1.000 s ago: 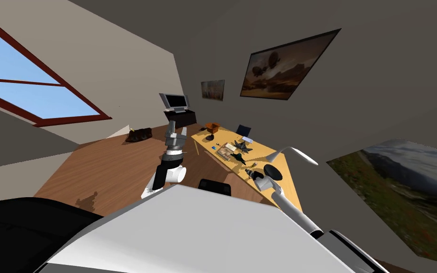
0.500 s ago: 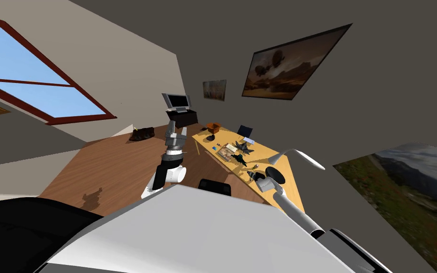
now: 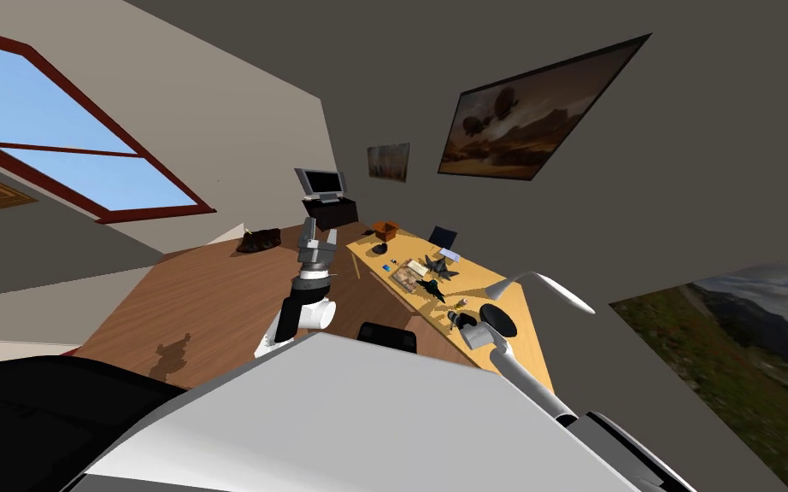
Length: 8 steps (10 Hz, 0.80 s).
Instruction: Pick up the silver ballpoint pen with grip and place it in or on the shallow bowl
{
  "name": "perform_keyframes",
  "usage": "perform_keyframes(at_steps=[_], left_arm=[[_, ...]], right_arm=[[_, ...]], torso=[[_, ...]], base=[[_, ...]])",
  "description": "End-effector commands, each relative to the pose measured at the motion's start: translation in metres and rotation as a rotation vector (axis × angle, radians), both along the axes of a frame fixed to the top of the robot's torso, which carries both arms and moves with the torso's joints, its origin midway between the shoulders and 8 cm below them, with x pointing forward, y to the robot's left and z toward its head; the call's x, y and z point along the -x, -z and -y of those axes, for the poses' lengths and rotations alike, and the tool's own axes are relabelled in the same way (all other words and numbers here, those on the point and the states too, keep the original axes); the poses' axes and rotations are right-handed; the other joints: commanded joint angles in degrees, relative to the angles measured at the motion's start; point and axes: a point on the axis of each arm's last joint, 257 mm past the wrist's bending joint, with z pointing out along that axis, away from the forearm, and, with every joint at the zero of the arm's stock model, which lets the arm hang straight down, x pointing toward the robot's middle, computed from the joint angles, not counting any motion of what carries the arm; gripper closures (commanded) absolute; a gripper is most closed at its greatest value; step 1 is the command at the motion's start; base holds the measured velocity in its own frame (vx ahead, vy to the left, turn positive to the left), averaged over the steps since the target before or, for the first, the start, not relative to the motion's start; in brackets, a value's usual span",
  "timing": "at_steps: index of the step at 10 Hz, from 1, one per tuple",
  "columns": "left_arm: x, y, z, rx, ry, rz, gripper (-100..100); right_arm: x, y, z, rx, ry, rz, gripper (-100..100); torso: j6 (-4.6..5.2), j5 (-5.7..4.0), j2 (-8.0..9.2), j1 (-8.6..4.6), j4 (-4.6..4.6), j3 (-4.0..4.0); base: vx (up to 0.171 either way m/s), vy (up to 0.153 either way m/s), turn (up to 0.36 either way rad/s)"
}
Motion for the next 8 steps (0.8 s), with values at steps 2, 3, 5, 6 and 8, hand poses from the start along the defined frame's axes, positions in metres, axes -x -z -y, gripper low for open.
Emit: perform_keyframes(at_steps=[2, 3, 5, 6, 8], left_arm=[[0.000, 0.000, 0.000, 0.000, 0.000, 0.000, 0], [0.000, 0.000, 0.000, 0.000, 0.000, 0.000, 0], [0.000, 0.000, 0.000, 0.000, 0.000, 0.000, 0], [0.000, 0.000, 0.000, 0.000, 0.000, 0.000, 0], [0.000, 0.000, 0.000, 0.000, 0.000, 0.000, 0]], right_arm=[[0.001, 0.000, 0.001, 0.002, 0.001, -0.001, 100], [0.000, 0.000, 0.001, 0.001, 0.001, -0.001, 100], [0.000, 0.000, 0.001, 0.001, 0.001, -0.001, 0], [-0.003, -0.006, 0.000, 0.000, -0.007, 0.000, 100], [-0.008, -0.014, -0.001, 0.001, -0.017, -0.001, 100]], torso=[[-0.04, -0.03, 0.01, 0.02, 0.01, 0.01], [-0.02, -0.02, 0.01, 0.01, 0.00, 0.01], [-0.03, -0.03, 0.02, 0.01, 0.01, 0.01], [-0.03, -0.03, 0.02, 0.01, 0.01, 0.01], [-0.01, 0.01, 0.15, 0.19, 0.03, 0.08]], base=[[0.000, 0.000, 0.000], [0.000, 0.000, 0.000], [0.000, 0.000, 0.000], [-0.014, 0.030, -0.068], [-0.040, 0.047, -0.064]])
